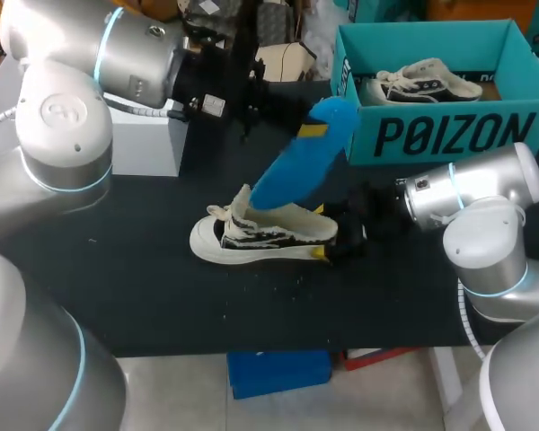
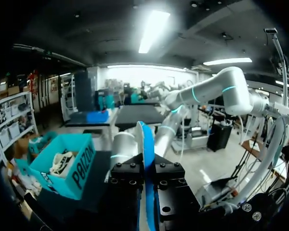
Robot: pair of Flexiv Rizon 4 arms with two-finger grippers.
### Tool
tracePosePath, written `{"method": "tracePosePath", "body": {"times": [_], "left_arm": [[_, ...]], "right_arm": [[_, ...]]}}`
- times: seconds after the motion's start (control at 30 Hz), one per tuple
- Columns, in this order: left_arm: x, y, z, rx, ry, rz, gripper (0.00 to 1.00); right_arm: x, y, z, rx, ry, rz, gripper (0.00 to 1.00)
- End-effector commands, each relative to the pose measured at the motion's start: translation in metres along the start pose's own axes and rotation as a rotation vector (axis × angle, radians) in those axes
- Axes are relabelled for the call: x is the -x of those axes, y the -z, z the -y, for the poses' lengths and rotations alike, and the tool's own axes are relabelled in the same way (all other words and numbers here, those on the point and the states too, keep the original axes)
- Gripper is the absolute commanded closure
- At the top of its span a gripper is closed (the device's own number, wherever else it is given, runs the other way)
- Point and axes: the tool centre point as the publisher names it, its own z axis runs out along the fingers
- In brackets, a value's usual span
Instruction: Take the shoe out of the shoebox, open the shoe tongue, remove and reinsert the insole, then place the shoe into the shoebox
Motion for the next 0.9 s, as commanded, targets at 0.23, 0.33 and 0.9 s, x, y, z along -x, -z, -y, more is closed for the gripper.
{"method": "tracePosePath", "body": {"times": [0.23, 0.33, 0.9], "left_arm": [[-0.019, 0.011, 0.027, -0.215, 0.11, 0.039, 1.0], [-0.025, 0.013, 0.038, -0.251, 0.119, 0.039, 1.0], [-0.055, 0.028, 0.115, -0.418, 0.162, -0.049, 1.0]], "right_arm": [[0.001, -0.001, 0.003, -0.002, -0.001, 0.0, 1.0], [0.001, -0.001, 0.003, -0.002, -0.001, 0.0, 1.0], [0.001, -0.001, 0.003, -0.002, -0.001, 0.0, 1.0]]}}
